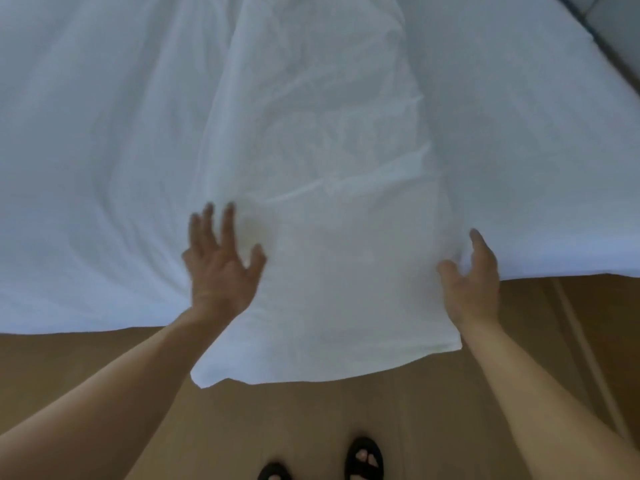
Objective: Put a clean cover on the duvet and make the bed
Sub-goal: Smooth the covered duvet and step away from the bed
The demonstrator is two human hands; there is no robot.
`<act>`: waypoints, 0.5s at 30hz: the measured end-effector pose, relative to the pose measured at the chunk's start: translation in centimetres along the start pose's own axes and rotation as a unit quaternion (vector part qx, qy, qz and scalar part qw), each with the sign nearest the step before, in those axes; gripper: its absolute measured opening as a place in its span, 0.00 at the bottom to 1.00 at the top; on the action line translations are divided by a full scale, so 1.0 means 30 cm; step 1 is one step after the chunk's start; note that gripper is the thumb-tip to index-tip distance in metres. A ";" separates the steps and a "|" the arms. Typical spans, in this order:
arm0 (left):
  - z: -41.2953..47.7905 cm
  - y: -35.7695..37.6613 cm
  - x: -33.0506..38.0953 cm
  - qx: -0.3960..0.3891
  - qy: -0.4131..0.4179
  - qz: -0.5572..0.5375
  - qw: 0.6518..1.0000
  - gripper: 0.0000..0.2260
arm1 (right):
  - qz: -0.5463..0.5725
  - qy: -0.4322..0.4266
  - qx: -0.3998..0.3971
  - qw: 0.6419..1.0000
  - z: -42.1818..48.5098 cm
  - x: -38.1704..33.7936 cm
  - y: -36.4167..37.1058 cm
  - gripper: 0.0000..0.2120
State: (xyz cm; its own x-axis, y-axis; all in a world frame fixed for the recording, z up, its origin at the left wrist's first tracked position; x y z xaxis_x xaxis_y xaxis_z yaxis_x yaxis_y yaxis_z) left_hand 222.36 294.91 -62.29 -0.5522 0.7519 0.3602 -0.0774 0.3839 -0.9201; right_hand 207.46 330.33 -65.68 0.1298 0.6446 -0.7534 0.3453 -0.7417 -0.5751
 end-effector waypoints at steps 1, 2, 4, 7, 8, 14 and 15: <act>0.020 0.040 0.049 -0.048 0.031 0.047 0.997 0.35 | -0.003 -0.026 -0.039 0.999 0.018 -0.024 0.048 0.37; 0.031 0.093 0.074 -0.110 0.046 0.098 0.988 0.36 | -0.045 -0.027 -0.081 0.995 0.023 -0.032 0.099 0.41; 0.023 0.192 0.054 -0.240 0.037 0.175 0.954 0.40 | -0.172 0.010 -0.157 0.973 0.005 0.028 0.186 0.47; -0.018 0.227 -0.008 -0.369 0.001 0.223 0.902 0.50 | -0.290 0.119 -0.268 0.911 -0.066 0.132 0.238 0.50; -0.027 0.210 -0.016 -0.401 -0.008 0.225 0.888 0.52 | -0.309 0.148 -0.288 0.894 -0.086 0.139 0.234 0.50; 0.001 -0.132 0.073 -0.392 -0.009 0.155 0.907 0.40 | -0.362 0.064 -0.286 0.885 -0.094 -0.284 0.164 0.38; -0.005 -0.219 0.087 -0.364 -0.008 0.149 0.919 0.39 | -0.373 0.038 -0.285 0.882 -0.101 -0.387 0.153 0.38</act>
State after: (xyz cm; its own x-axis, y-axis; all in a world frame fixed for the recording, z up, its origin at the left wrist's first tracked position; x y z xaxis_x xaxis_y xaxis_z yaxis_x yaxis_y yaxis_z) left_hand 221.53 294.43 -55.27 -0.4711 0.8762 0.1016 0.6525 0.4237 -0.6283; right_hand 210.36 320.00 -58.60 -0.2769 0.9405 -0.1968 0.7696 0.0944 -0.6315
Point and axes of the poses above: each hand's wrist, its own z-axis towards the middle knuckle, its own y-axis out of the palm, x = y × z, the point moved 7 cm from there along z, towards the middle knuckle, and after that the axes turned 15 degrees about -x, right-handed, at the moved point
